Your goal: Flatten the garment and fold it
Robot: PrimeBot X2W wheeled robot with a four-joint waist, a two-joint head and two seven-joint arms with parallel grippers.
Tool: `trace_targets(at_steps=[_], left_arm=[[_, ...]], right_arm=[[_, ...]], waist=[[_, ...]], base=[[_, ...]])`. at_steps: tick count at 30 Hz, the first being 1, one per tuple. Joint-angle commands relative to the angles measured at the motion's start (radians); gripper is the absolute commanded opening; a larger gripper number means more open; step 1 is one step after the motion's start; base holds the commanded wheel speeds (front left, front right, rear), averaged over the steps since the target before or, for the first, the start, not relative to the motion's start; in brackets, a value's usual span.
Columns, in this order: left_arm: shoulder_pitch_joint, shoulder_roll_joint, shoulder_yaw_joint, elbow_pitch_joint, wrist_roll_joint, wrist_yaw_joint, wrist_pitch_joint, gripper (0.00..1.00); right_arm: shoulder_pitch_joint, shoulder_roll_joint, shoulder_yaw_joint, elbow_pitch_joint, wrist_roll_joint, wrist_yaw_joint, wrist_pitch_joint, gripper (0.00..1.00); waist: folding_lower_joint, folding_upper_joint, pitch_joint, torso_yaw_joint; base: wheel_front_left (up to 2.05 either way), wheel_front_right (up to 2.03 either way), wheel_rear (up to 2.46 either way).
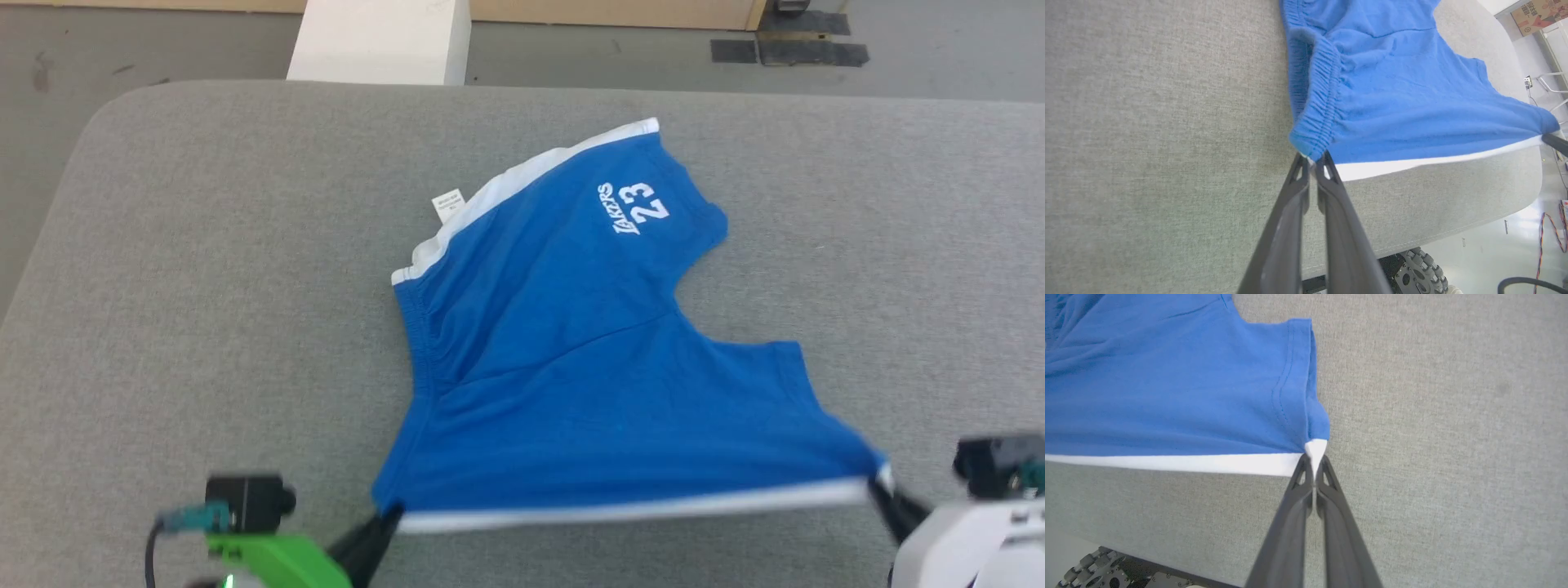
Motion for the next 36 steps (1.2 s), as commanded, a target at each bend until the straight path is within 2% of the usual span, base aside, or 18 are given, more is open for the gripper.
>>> trace_targets(at_steps=[1,3,4,5,9,13,19,26,30,36], left_arm=[[-0.050,0.005,0.010,-0.008,0.015,0.004,-0.005,0.00],[-0.110,-0.002,0.001,-0.011,0.029,-0.003,-0.001,0.00],[-0.212,-0.019,-0.011,0.008,0.052,-0.008,0.003,0.00],[-0.247,-0.028,-0.013,0.017,0.053,-0.012,0.003,0.00],[-0.375,-0.068,-0.002,0.078,0.043,-0.017,-0.002,0.00],[-0.481,-0.098,0.016,0.158,0.036,-0.015,-0.015,0.00],[-0.614,-0.145,0.031,0.278,0.030,-0.022,-0.050,0.00],[-0.714,-0.197,0.040,0.370,0.038,-0.012,-0.103,0.00],[-0.737,-0.222,0.038,0.401,0.044,-0.006,-0.134,0.00],[-0.744,-0.259,0.037,0.437,0.041,-0.007,-0.180,0.00]], right_arm=[[-0.045,-0.025,-0.008,-0.007,-0.013,-0.005,-0.015,0.00],[-0.102,-0.056,0.003,-0.002,-0.020,-0.005,-0.028,0.00],[-0.227,-0.122,0.043,0.039,-0.023,-0.005,-0.045,0.00],[-0.281,-0.150,0.062,0.059,-0.026,-0.005,-0.054,0.00],[-0.491,-0.222,0.129,0.171,-0.036,-0.005,-0.084,0.00],[-0.697,-0.268,0.196,0.315,-0.025,-0.005,-0.088,0.00],[-0.970,-0.285,0.296,0.525,-0.011,-0.005,-0.112,0.00],[-1.229,-0.277,0.411,0.779,-0.018,-0.005,-0.165,0.00],[-1.337,-0.275,0.478,0.896,-0.032,-0.005,-0.177,0.00],[-1.431,-0.273,0.528,1.028,-0.032,-0.005,-0.195,0.00]], waist=[[0.0001,0.0000,0.007,0.009],[0.0001,0.0000,0.016,0.016],[0.0001,0.0000,0.037,0.019],[0.0001,0.0000,0.051,0.020],[0.0001,0.0000,0.097,0.031],[0.0001,0.0000,0.161,0.044],[0.0001,0.0000,0.263,0.073],[0.0001,0.0000,0.367,0.105],[0.0001,0.0000,0.401,0.132],[0.0001,0.0000,0.419,0.166]], base=[[0.00,0.00,0.00],[0.00,0.00,0.00],[0.00,0.00,0.00],[0.00,0.00,0.00],[0.00,0.00,0.00],[0.00,0.00,0.00],[0.00,0.00,0.00],[0.00,0.00,0.00],[0.00,0.00,0.00],[0.00,0.00,0.00]])
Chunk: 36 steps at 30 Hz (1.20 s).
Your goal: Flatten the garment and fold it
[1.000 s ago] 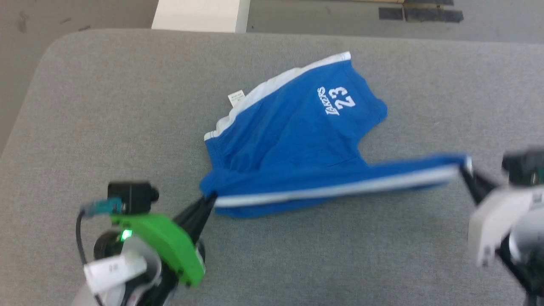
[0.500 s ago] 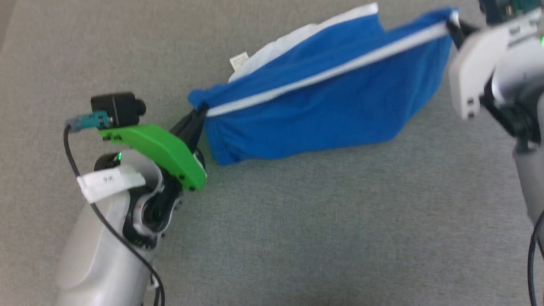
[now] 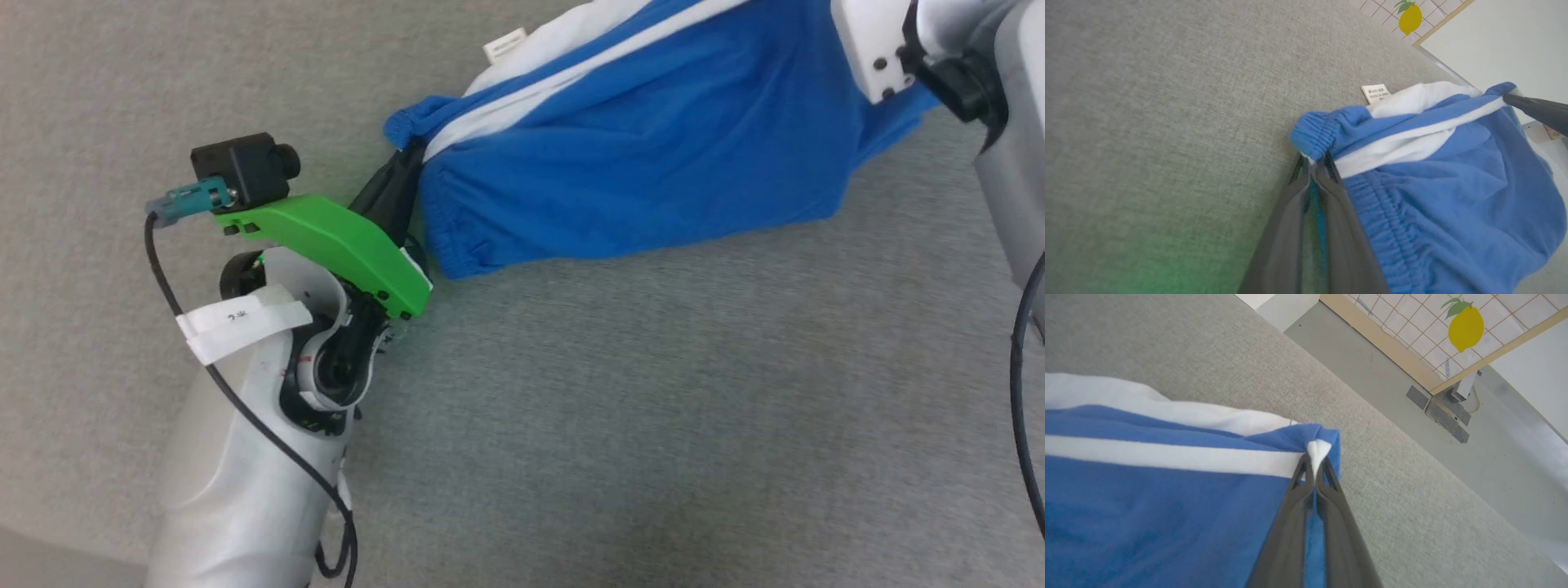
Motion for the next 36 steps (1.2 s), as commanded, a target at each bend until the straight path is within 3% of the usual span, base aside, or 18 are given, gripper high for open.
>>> trace_targets(at_steps=[1,3,4,5,6,13,19,24,28,36], left_arm=[[-0.005,-0.004,0.002,0.019,-0.003,0.004,-0.006,0.00],[-0.002,-0.013,-0.002,0.029,-0.006,0.001,-0.015,0.00],[0.001,-0.017,-0.006,0.033,-0.009,-0.004,-0.016,0.00],[0.004,-0.020,-0.009,0.035,-0.013,-0.010,-0.017,0.48],[0.008,-0.023,-0.011,0.037,-0.018,-0.015,-0.019,1.00],[0.060,-0.005,-0.006,0.023,0.006,-0.024,-0.082,1.00],[0.166,0.029,0.005,-0.025,0.053,-0.039,-0.194,1.00],[0.263,0.041,-0.011,-0.053,0.085,-0.074,-0.288,1.00],[0.317,0.051,-0.045,-0.040,0.146,-0.071,-0.343,1.00],[0.295,0.049,-0.095,0.045,0.235,-0.065,-0.412,1.00]], right_arm=[[-0.023,0.001,0.005,0.021,-0.002,-0.002,-0.011,0.00],[-0.037,0.005,0.004,0.058,0.006,-0.002,-0.018,0.00],[-0.043,0.009,-0.001,0.076,0.010,-0.002,-0.025,0.23],[-0.044,0.013,-0.006,0.090,0.013,-0.002,-0.034,0.86],[-0.044,0.018,-0.014,0.107,0.017,-0.002,-0.045,1.00],[0.010,0.030,-0.052,0.135,0.071,-0.002,-0.199,1.00],[0.170,0.041,-0.124,0.061,0.142,-0.002,-0.376,1.00],[0.368,0.078,-0.214,-0.061,0.177,-0.002,-0.508,1.00],[0.580,0.140,-0.307,-0.213,0.151,-0.002,-0.594,1.00],[0.853,0.263,-0.451,-0.438,0.061,-0.002,-0.651,1.00]], waist=[[-0.0002,0.0000,0.023,0.030],[-0.0002,0.0000,0.022,0.034],[-0.0002,0.0000,0.020,0.034],[-0.0002,0.0000,0.016,0.034],[-0.0002,0.0000,0.010,0.033],[-0.0002,0.0000,-0.070,0.013],[-0.0002,0.0000,-0.187,-0.028],[-0.0002,0.0000,-0.270,-0.059],[-0.0002,0.0000,-0.314,-0.087],[-0.0002,0.0000,-0.323,-0.134]], base=[[0.00,0.00,0.00],[0.00,0.00,0.00],[0.00,0.00,0.00],[0.00,0.00,0.00],[0.00,0.00,0.00],[0.00,0.00,0.00],[0.00,0.00,0.00],[0.00,0.00,0.00],[0.00,0.00,0.00],[0.00,0.00,0.00]])
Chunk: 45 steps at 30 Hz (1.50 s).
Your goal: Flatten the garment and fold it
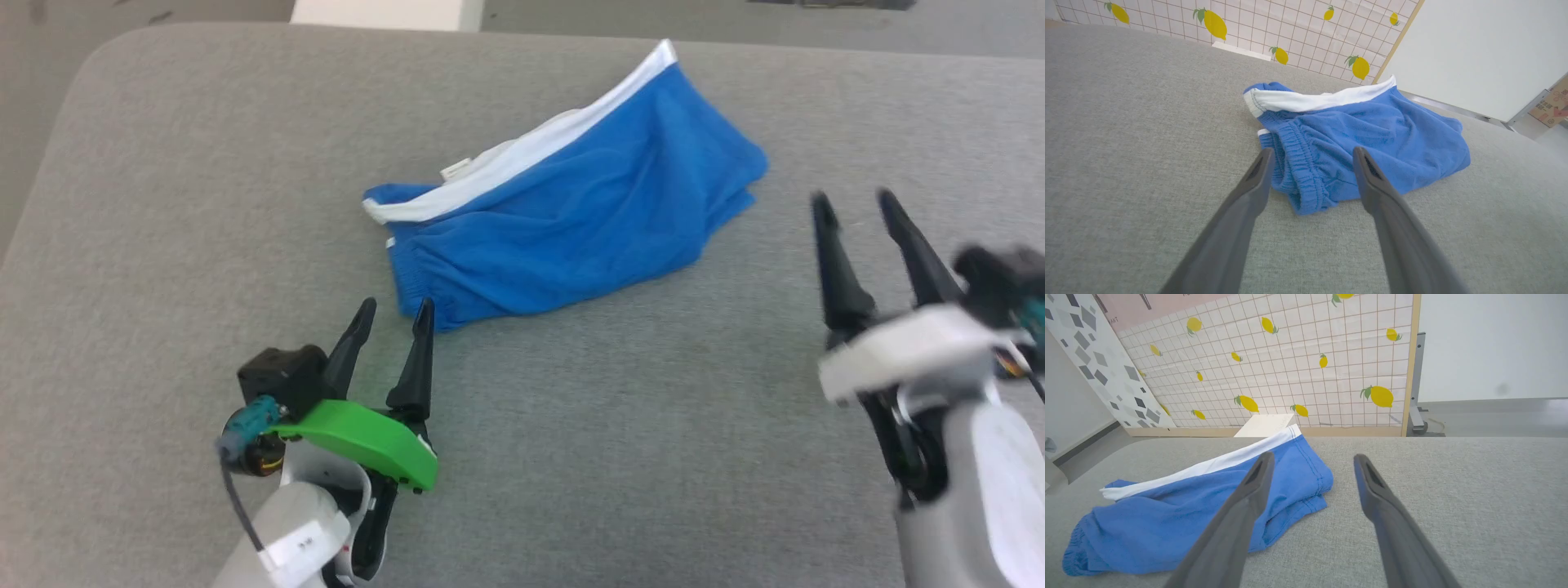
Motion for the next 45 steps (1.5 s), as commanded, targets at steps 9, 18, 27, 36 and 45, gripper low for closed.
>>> trace_targets(at_steps=[9,18,27,36,45], left_arm=[[-0.070,-0.011,0.021,0.162,0.069,0.076,-0.055,1.00],[-0.110,-0.022,0.037,0.279,0.051,0.104,-0.029,1.00],[-0.129,-0.032,-0.009,0.350,0.031,0.074,0.078,0.00],[-0.155,-0.046,-0.023,0.342,0.020,0.054,0.076,0.00],[-0.204,-0.063,-0.048,0.332,0.028,0.037,0.062,0.00]], right_arm=[[0.144,0.017,-0.040,-0.102,-0.024,-0.002,-0.038,1.00],[0.154,0.017,-0.002,-0.100,-0.068,-0.002,-0.037,1.00],[0.147,0.017,0.030,-0.091,-0.094,-0.002,-0.006,1.00],[-0.020,0.017,0.033,-0.012,-0.174,-0.002,0.117,1.00],[-0.321,0.017,0.015,0.265,-0.156,-0.002,0.207,1.00]], waist=[[0.0001,0.0000,-0.009,-0.073],[0.0001,0.0000,0.013,-0.107],[0.0001,0.0000,0.025,-0.109],[0.0001,0.0000,0.052,-0.066],[0.0001,0.0000,0.113,-0.001]], base=[[0.00,0.00,0.00],[0.00,0.00,0.00],[0.00,0.00,0.00],[0.00,0.00,0.00],[0.00,0.00,0.00]])
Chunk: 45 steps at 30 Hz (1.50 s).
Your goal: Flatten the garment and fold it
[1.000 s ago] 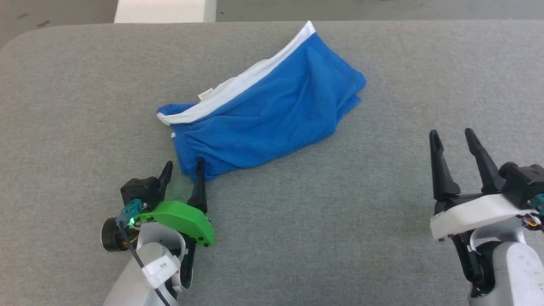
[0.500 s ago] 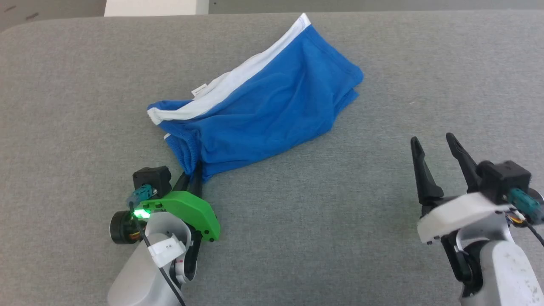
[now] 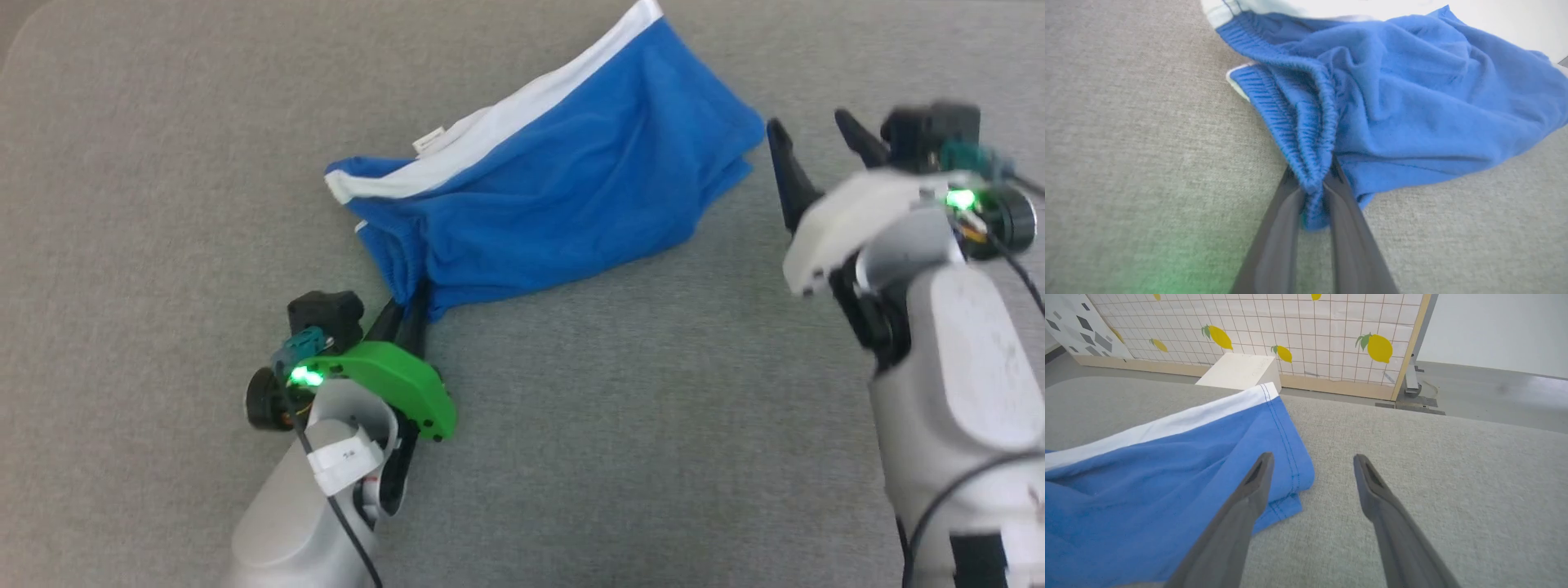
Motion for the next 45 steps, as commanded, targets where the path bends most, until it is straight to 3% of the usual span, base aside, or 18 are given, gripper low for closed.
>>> trace_targets(at_steps=[1,7,13,14,15,16,25,30,38,45], left_arm=[[-0.009,-0.009,-0.009,0.019,0.000,-0.007,0.005,0.00],[-0.037,-0.025,-0.020,0.035,-0.004,-0.018,-0.008,0.00],[-0.048,-0.032,-0.023,0.057,-0.011,-0.023,-0.023,0.00],[-0.048,-0.033,-0.023,0.061,-0.013,-0.024,-0.025,0.00],[-0.047,-0.032,-0.023,0.064,-0.014,-0.024,-0.027,0.00],[-0.045,-0.032,-0.023,0.068,-0.016,-0.024,-0.029,0.00],[-0.017,-0.006,-0.021,0.064,-0.023,-0.030,-0.044,0.00],[0.025,0.037,-0.031,0.011,-0.029,-0.047,-0.009,0.00],[0.129,0.105,-0.057,-0.143,-0.060,-0.063,0.110,0.00],[0.229,0.148,-0.074,-0.264,-0.084,-0.035,0.208,0.00]], right_arm=[[-0.040,0.001,-0.006,0.048,0.003,-0.002,0.011,1.00],[-0.147,0.001,-0.023,0.243,-0.028,-0.002,0.093,1.00],[-0.171,0.001,0.030,0.345,-0.078,-0.002,0.221,1.00],[-0.168,0.001,0.048,0.355,-0.088,-0.002,0.253,0.47],[-0.164,0.001,0.062,0.358,-0.092,-0.002,0.273,0.32],[-0.159,0.001,0.080,0.353,-0.096,-0.002,0.288,0.01],[-0.057,0.001,0.073,0.199,-0.097,-0.002,0.197,0.00],[0.085,0.001,0.035,0.021,-0.054,-0.002,0.160,0.00],[0.391,0.001,-0.053,-0.291,0.072,-0.002,0.210,0.00],[0.612,0.001,-0.058,-0.399,0.162,-0.002,0.244,0.00]], waist=[[0.0000,0.0000,0.033,0.033],[0.0000,0.0000,0.064,0.064],[0.0000,0.0000,0.070,0.068],[0.0000,0.0000,0.068,0.066],[0.0000,0.0000,0.065,0.064],[0.0000,0.0000,0.061,0.061],[0.0000,0.0000,-0.016,0.034],[0.0000,0.0000,-0.079,0.014],[0.0000,0.0000,-0.129,-0.011],[0.0000,0.0000,-0.127,-0.033]], base=[[0.00,0.00,0.00],[0.00,0.00,0.00],[0.00,0.00,0.00],[0.00,0.00,0.00],[0.00,0.00,0.00],[0.00,0.00,0.00],[0.00,0.00,0.00],[0.00,0.00,0.00],[0.00,0.00,0.00],[0.00,0.00,0.00]])
